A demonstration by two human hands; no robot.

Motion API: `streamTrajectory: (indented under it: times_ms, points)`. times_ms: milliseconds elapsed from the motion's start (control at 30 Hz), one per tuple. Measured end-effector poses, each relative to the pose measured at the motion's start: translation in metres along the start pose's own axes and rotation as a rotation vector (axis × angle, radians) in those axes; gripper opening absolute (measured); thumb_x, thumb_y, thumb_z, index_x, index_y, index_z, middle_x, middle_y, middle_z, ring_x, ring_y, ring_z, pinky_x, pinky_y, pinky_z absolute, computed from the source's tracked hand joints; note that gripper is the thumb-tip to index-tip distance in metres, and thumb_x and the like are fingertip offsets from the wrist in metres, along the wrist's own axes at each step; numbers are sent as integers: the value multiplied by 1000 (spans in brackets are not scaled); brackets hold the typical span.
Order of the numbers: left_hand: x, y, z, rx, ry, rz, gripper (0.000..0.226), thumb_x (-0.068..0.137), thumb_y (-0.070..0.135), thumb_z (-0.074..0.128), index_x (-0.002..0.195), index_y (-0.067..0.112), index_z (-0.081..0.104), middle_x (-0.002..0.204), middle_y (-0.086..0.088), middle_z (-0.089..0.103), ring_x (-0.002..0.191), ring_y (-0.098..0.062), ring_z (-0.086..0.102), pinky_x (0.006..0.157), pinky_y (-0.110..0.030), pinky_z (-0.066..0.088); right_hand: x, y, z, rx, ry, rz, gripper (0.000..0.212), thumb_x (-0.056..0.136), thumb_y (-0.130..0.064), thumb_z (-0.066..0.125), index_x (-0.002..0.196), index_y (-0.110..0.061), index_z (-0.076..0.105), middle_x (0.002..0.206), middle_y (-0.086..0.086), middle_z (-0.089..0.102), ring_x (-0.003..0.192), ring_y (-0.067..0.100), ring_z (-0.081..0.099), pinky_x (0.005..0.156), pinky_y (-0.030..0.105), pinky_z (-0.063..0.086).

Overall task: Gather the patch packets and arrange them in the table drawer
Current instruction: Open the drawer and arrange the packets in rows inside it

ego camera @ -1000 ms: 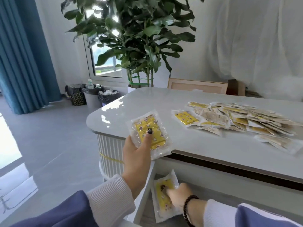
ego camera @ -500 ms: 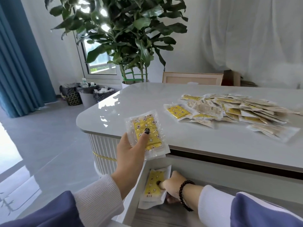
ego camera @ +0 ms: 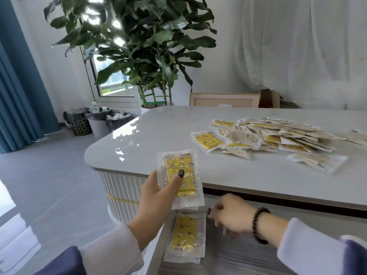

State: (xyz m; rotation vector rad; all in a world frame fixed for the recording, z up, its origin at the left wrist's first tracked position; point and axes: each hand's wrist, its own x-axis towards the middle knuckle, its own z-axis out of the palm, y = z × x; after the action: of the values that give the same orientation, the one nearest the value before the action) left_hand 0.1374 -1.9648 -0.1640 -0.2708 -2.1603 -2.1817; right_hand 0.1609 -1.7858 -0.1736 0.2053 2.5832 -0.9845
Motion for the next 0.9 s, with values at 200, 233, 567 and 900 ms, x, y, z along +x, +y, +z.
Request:
streamTrajectory:
  times_ms: [200,233,567,900]
  points:
    - [-7,2,9,-10,-184,-14,24,90,20,62,114,21,58,100,0,75,93,-20,72,87,-44,56,-49,-5,-10,700,122,-219,31,98,-29,45,96,-6,66,80,7,66,66,16,60,57,29,47]
    - [-8,2,11,-6,-213,-7,26,89,23,62,115,22,58,102,0,74,96,-21,71,90,-46,54,-50,-5,-7,677,144,-237,30,96,-33,48,95,-9,66,81,6,66,67,16,60,59,29,48]
    - [-13,-1,22,83,-232,3,26,99,34,40,94,11,52,72,7,58,63,-4,54,60,-16,45,-43,11,-10,640,119,-181,13,92,-22,59,94,-13,68,86,-1,75,78,12,71,67,28,55]
    - [2,-8,14,113,-123,-34,27,103,25,37,100,9,58,68,-2,63,58,-12,51,55,-20,40,-10,100,6,365,4,279,14,91,-12,59,95,-3,68,100,15,73,96,29,69,88,41,55]
